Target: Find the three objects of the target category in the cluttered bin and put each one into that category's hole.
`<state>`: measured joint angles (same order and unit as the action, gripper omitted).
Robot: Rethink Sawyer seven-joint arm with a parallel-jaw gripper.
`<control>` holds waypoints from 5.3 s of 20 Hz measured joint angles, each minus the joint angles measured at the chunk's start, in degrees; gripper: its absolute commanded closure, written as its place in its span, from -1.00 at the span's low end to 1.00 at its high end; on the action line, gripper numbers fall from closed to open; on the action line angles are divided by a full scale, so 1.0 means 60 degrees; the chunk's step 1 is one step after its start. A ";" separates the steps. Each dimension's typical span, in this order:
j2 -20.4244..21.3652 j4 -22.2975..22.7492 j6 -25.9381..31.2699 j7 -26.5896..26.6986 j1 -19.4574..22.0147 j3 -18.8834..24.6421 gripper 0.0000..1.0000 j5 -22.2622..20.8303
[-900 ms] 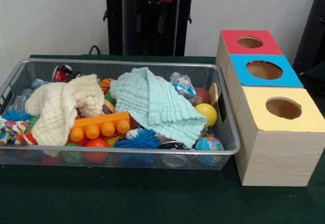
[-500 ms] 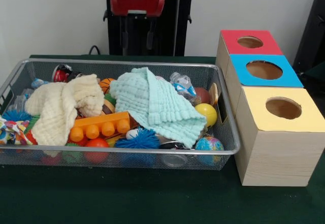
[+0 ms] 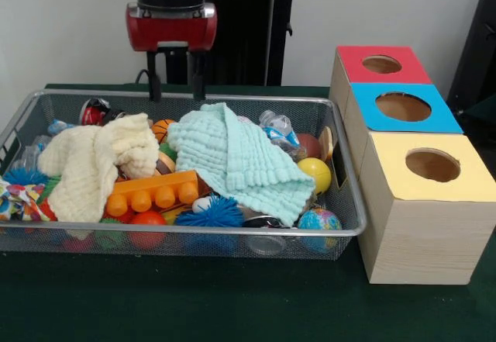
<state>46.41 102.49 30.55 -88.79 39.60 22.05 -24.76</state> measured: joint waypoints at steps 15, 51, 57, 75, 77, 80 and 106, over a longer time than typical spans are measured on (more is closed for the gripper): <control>-0.1211 -0.1678 0.1004 0.1245 0.1418 0.1145 -1.00 -0.1226; -0.3081 -0.5056 0.1654 0.5503 0.2062 0.2170 -1.00 -0.2591; -0.3333 -0.5076 0.1654 0.5564 0.2073 0.2202 -1.00 -0.2591; -0.3027 -0.4980 0.2361 0.5566 0.2096 0.2202 -1.00 -0.2587; -0.3007 -0.4955 0.2625 0.5566 0.2101 0.2201 -1.00 -0.2587; -0.2989 -0.4921 0.2724 0.5566 0.2110 0.2201 -1.00 -0.2587; -0.3533 -0.4860 0.2726 0.5568 0.2225 0.2201 -1.00 -0.2657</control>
<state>25.21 73.33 46.91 -55.39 52.95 35.25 -40.71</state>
